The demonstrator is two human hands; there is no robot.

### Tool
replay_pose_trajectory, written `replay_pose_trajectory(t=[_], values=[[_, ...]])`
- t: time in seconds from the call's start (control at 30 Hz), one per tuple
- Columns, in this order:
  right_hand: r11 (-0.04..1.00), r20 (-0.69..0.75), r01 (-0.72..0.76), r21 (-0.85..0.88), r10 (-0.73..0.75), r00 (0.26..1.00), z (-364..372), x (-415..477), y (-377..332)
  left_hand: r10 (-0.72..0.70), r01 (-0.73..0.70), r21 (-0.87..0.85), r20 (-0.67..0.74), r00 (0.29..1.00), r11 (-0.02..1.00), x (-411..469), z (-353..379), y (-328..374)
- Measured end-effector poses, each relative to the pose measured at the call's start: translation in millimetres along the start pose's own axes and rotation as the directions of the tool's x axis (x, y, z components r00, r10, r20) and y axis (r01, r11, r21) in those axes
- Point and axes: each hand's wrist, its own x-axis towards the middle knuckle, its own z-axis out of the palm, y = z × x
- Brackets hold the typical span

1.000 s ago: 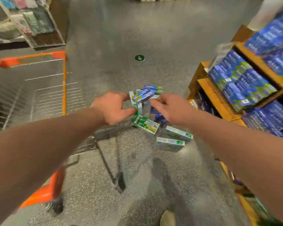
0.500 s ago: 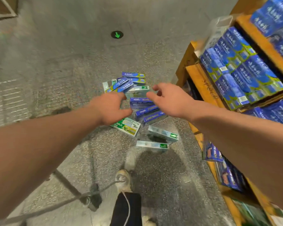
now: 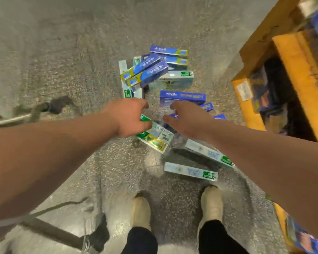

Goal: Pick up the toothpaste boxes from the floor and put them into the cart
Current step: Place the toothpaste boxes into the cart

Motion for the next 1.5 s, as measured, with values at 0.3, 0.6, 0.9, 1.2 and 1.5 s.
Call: replay_pose_trajectory(t=[0.3,0.6,0.9,1.2,1.5], values=[[0.995,0.168,0.058,-0.087,-0.043,0.985,152.5,162.0,74.5,-0.105,0.106,-0.02,0.047,0.993,0.994,148.5,167.4,-63.9],[0.985,0.342,0.042,-0.165,0.017,0.94,231.3,247.9,103.1,0.097,-0.171,0.225,0.306,0.947,0.959,279.0,212.3,-101.5],[0.992,0.434,-0.026,-0.126,0.078,0.898,245.4,257.6,109.8,0.08,-0.104,0.005,0.603,0.793,0.995,310.0,233.4,-101.5],[0.975,0.447,-0.22,0.023,0.186,0.875,254.3,252.6,112.2,0.12,-0.142,0.015,0.447,0.886,0.99,290.3,243.6,-114.9],[0.981,0.305,-0.19,0.027,0.173,0.936,266.4,234.0,94.3,0.115,-0.088,-0.1,0.31,0.944,0.991,240.6,259.6,-142.2]])
